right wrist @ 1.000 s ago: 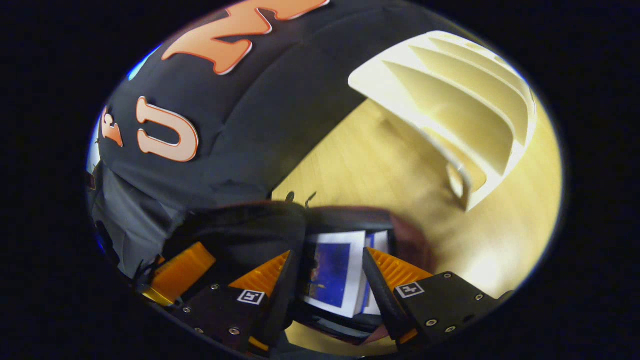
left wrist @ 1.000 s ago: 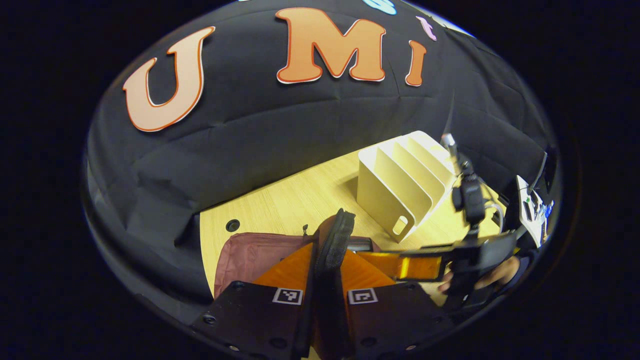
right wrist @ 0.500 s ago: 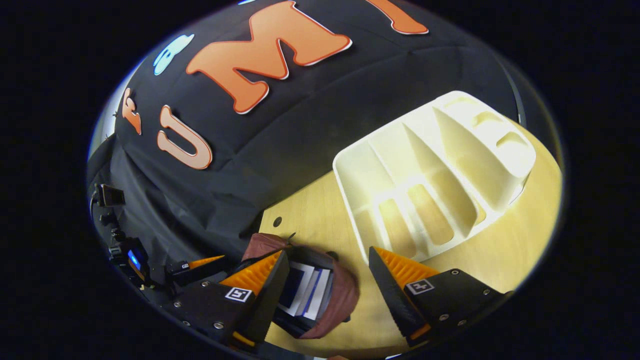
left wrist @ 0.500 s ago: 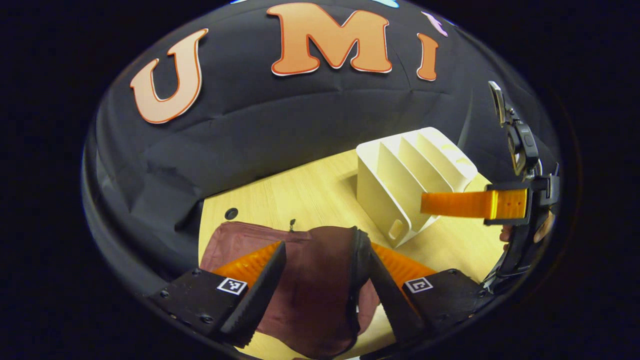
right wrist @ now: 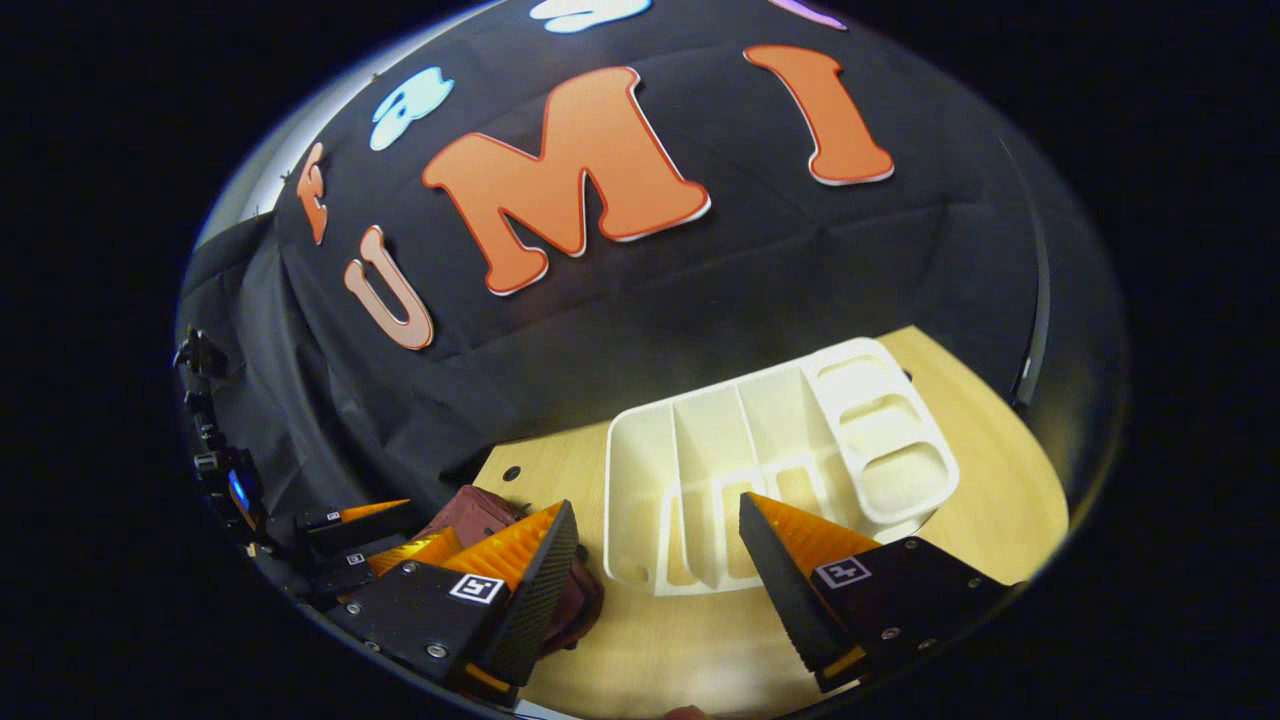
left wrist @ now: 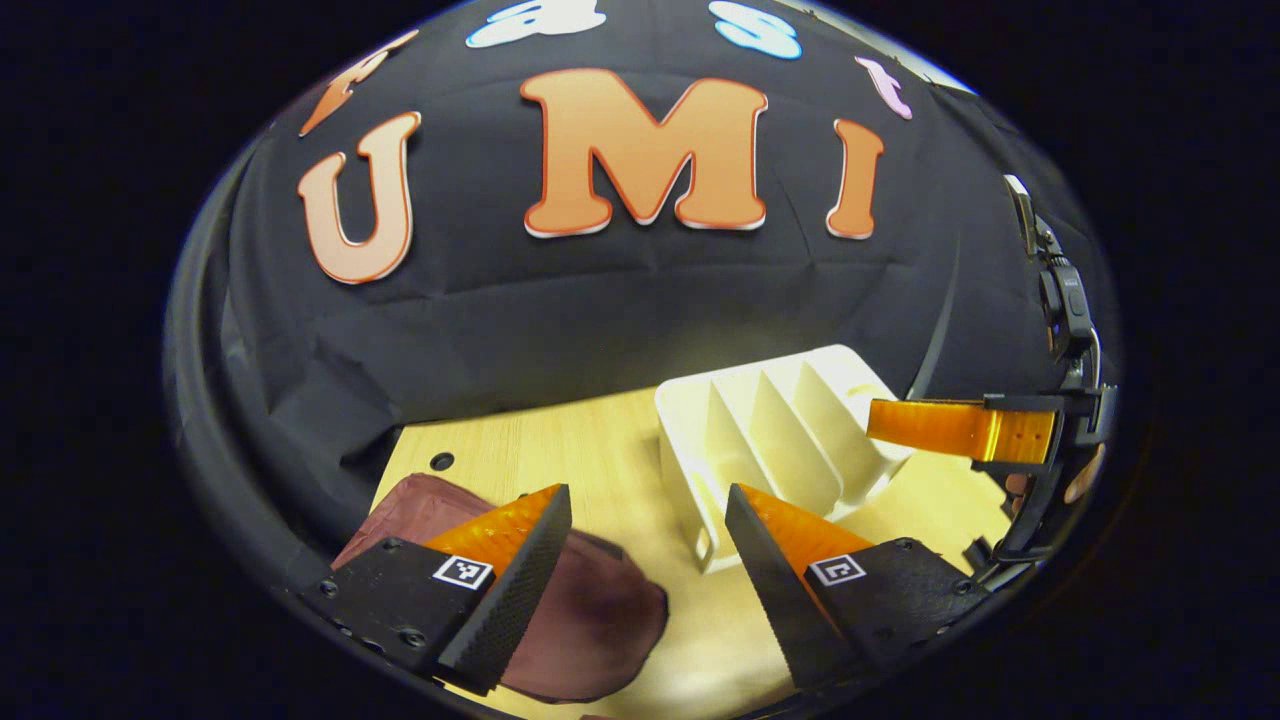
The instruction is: Open the schoolbag, grab two books from the bookshelf and put them into the schoolbag.
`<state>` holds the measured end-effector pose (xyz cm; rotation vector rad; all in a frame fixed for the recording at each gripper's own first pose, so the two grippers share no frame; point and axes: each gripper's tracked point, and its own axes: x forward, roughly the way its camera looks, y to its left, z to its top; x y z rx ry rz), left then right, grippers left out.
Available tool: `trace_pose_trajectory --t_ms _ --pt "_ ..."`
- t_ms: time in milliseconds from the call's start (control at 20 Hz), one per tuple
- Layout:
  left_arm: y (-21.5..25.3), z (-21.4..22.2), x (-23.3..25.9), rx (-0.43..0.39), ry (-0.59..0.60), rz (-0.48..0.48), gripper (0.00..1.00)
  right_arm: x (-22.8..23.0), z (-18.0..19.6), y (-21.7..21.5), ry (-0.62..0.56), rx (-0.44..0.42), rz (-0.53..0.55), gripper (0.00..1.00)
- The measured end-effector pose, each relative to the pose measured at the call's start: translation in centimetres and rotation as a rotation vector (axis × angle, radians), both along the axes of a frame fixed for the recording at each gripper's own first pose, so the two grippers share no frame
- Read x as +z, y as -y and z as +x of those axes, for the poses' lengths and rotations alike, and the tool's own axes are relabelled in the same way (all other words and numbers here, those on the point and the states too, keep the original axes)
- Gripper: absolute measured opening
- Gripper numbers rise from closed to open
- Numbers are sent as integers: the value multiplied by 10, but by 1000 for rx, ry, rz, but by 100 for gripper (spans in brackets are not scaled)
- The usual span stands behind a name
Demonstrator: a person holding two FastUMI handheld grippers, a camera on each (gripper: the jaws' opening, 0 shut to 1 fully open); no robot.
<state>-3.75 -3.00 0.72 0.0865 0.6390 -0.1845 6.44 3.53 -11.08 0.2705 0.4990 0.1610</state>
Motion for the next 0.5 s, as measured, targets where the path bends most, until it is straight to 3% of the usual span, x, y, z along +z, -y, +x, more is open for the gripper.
trace_pose_trajectory --t_ms 150,300,500 --pt "14 -1 29 79 96 24 100 36 -2 21 100 29 -71 96" --pt "28 -2 59 144 201 -10 100 67 -10 31 171 64 -96 97" --pt "32 -3 83 173 293 10 98 89 -13 46 242 45 -103 97"
